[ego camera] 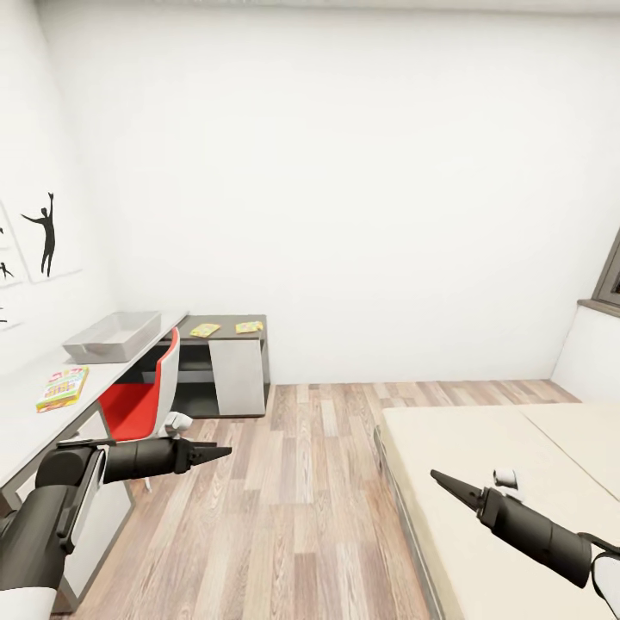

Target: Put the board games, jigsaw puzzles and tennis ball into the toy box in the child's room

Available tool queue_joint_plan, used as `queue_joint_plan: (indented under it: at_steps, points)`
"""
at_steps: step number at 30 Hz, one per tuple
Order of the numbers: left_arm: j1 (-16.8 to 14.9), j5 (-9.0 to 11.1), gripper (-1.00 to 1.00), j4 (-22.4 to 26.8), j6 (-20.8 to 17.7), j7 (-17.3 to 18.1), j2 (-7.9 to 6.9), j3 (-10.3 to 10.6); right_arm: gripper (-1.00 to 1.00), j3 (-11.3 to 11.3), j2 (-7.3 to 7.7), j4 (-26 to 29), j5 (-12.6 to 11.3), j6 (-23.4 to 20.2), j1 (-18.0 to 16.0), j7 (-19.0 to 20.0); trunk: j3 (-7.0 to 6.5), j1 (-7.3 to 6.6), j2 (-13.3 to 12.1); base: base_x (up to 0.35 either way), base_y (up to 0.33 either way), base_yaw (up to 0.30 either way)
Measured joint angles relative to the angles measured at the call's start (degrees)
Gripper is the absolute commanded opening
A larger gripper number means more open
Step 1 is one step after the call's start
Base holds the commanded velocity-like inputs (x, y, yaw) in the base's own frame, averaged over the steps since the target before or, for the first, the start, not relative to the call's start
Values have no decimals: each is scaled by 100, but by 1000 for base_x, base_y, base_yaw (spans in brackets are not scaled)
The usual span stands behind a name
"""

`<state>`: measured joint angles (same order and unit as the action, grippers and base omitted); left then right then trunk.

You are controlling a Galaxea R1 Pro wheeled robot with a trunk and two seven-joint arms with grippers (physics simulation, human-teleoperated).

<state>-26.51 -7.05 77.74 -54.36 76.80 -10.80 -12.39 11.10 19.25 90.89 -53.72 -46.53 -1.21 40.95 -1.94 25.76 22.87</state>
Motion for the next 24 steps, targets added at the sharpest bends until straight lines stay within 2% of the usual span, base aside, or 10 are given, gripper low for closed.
queue_joint_plan:
  at_steps: [7, 24]
  points:
    - [0, -5, 100, -1, 1, -1, 33, 0, 100, -13, 0, 2, 7, 8, 0, 0, 0, 0, 0, 0, -169, 3]
    - [0, -9, 100, -1, 1, -1, 57, 0, 100, -16, 7, 6, 8, 1, 0, 4, 0, 0, 0, 0, -285, 65]
